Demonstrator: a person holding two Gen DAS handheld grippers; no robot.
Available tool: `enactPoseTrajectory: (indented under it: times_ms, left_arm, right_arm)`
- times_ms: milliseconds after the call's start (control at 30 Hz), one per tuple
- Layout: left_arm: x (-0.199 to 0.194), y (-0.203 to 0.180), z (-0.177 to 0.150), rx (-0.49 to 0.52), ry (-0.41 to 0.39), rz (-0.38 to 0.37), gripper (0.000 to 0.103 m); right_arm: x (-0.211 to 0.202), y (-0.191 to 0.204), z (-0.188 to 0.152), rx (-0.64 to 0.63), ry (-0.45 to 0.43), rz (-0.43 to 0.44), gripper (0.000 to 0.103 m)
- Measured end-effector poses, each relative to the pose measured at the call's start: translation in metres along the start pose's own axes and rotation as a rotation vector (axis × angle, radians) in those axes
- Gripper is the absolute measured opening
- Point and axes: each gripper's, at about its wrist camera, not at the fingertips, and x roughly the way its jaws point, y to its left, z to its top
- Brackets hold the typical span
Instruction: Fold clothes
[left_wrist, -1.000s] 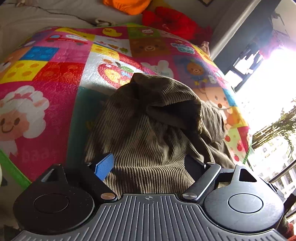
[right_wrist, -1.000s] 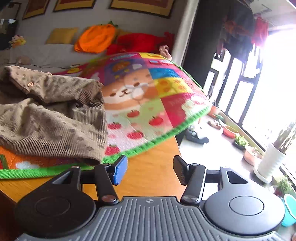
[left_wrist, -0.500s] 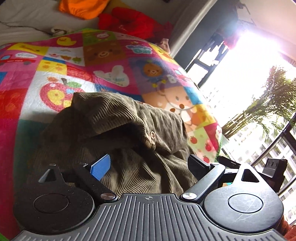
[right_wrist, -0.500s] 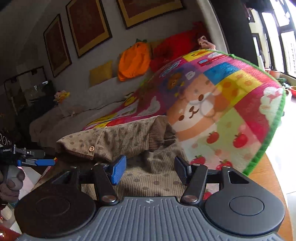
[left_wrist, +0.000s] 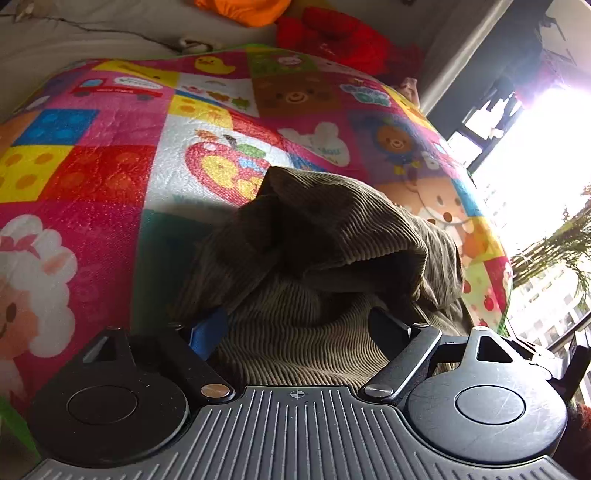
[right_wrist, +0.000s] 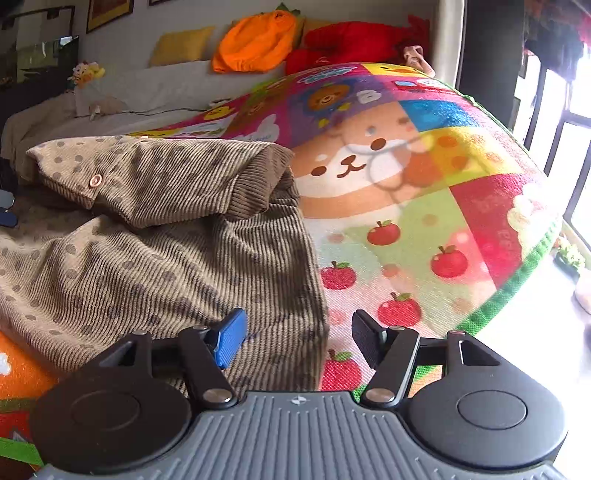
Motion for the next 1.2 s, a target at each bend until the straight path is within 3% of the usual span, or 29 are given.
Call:
enactPoseTrajectory:
  times_ms: [133,233,333,433,467,567,633,700,767,867,1033,1200]
  left_arm:
    - [-0.011,-0.032,0.004,0.065,-0.035,-0.139,0.093]
    - [-0.001,-0.06,0.003,0.12,-0.026,-0.234,0.094]
    - [0.026,-0.069,-0.001,0.131,0.018,-0.216,0.094]
    - [0.051,-0.055,-0.005,0.078,0.073,-0.161,0.093]
    - [0.055,-0.044,-0.007,0.052,0.079,-0.136,0.089]
    - [0.046,-0.013,-0.007,-0.032,0.046,-0.165,0.072]
    - [0.037,0.001,-0.008,-0.073,0.031,-0.164,0.069]
    - [0.027,0.009,-0.007,-0.077,0.014,-0.121,0.069]
    - [0.017,0.015,-0.007,-0.091,0.008,-0.094,0.071]
    - [-0.002,0.014,-0.004,-0.086,-0.006,-0.073,0.088]
    - [-0.018,0.002,0.022,-0.119,-0.079,-0.167,0.094]
    - [0.022,0.0,0.044,-0.207,-0.06,-0.202,0.093]
  right_arm:
    - [-0.017,0.001,0.015,0.022,-0.064,0.069,0.063]
    - [-0.015,0.018,0.036,0.05,-0.095,0.19,0.063]
    - [0.003,0.043,0.049,0.035,-0.093,0.268,0.063]
    - [0.036,0.057,0.051,0.066,-0.016,0.329,0.063]
    - [0.044,0.057,0.05,0.075,0.009,0.323,0.063]
    - [0.052,0.049,0.042,0.067,0.014,0.253,0.059]
    - [0.049,0.037,0.037,0.063,0.019,0.168,0.059]
    - [0.045,0.022,0.03,0.036,0.02,0.087,0.058]
    - [0.038,0.012,0.026,0.029,0.021,0.068,0.057]
    - [0.029,0.001,0.024,0.025,0.024,0.017,0.057]
    - [0.017,-0.031,0.046,0.238,-0.038,0.179,0.061]
    - [0.049,-0.029,0.073,0.359,-0.076,0.255,0.064]
